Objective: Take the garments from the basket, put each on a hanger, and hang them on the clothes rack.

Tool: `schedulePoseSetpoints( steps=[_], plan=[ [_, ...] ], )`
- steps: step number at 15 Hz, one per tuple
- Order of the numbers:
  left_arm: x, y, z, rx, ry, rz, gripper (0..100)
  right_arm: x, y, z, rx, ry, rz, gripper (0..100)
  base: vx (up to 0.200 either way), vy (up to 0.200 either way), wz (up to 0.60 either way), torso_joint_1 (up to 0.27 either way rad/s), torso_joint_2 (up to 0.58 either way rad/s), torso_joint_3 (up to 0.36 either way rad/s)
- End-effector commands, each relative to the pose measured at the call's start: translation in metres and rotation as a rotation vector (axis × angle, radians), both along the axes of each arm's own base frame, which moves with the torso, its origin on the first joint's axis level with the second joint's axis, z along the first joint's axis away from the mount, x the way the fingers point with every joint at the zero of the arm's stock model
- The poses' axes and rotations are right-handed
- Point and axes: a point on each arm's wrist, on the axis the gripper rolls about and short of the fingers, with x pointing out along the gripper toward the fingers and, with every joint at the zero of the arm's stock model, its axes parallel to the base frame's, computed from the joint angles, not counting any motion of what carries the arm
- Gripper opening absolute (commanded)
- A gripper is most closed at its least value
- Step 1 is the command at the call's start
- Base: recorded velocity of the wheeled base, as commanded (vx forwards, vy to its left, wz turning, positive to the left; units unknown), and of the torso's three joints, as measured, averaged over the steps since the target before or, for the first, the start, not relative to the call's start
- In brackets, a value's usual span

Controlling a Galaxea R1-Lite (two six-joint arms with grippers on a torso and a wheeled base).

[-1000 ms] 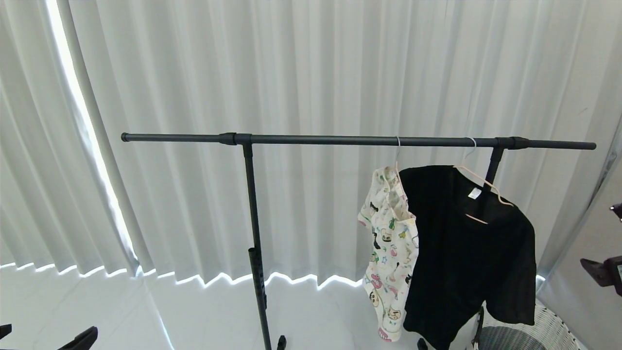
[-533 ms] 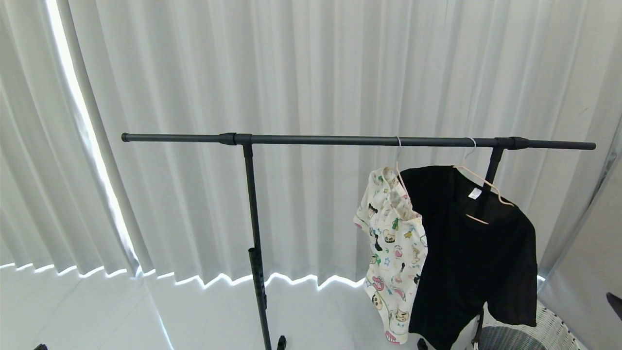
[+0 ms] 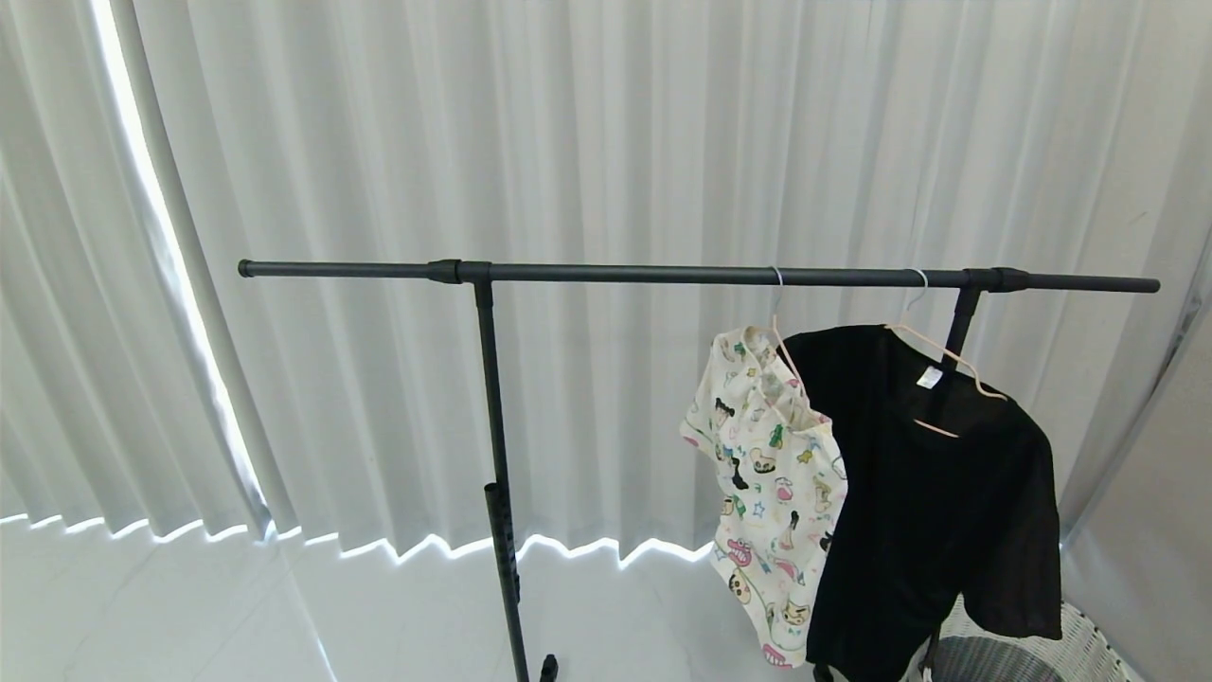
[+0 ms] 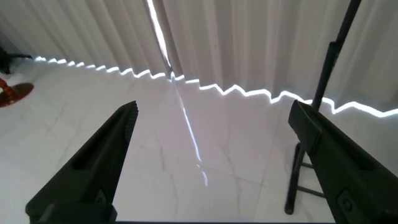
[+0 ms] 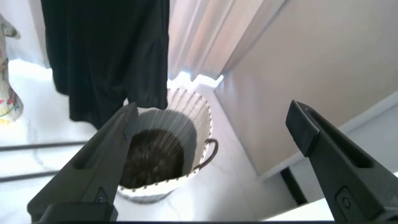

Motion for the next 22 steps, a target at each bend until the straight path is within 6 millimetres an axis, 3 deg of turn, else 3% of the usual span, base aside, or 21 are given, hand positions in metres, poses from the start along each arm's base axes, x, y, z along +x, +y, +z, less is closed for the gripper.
schedulePoseSetpoints(
  steps=[1,5,7,11,15,19,22],
  plan=[
    [-0.006,0.001,-0.012,-0.012,-0.055,0.026,100,-0.017,-0.001,-0.014,-0.003,-0.091,0.004,100,0.0,0.0,0.0,0.0,0.0,0.0],
    [-0.006,0.001,-0.013,-0.051,-0.07,0.036,100,-0.04,-0.002,-0.035,0.004,-0.194,0.013,100,0.0,0.0,0.0,0.0,0.0,0.0],
    [-0.005,0.001,-0.013,-0.049,-0.066,0.026,100,-0.042,-0.002,-0.035,0.022,-0.226,0.004,100,0.0,0.0,0.0,0.0,0.0,0.0],
    [-0.001,-0.003,-0.015,-0.094,-0.098,-0.157,100,-0.042,-0.002,-0.033,0.049,-0.266,-0.015,100,0.0,0.0,0.0,0.0,0.0,0.0],
    [0.002,-0.009,-0.016,-0.131,-0.114,-0.382,100,-0.042,-0.002,-0.034,0.208,-0.307,-0.017,100,0.0,0.0,0.0,0.0,0.0,0.0],
    [0.002,-0.008,-0.017,-0.25,-0.135,-0.376,100,-0.041,0.002,-0.037,0.239,-0.252,0.159,100,0.0,0.0,0.0,0.0,0.0,0.0],
    [0.003,-0.006,-0.017,-0.206,-0.102,-0.539,100,-0.039,0.001,-0.037,0.25,-0.223,0.231,100,0.0,0.0,0.0,0.0,0.0,0.0]
  ],
)
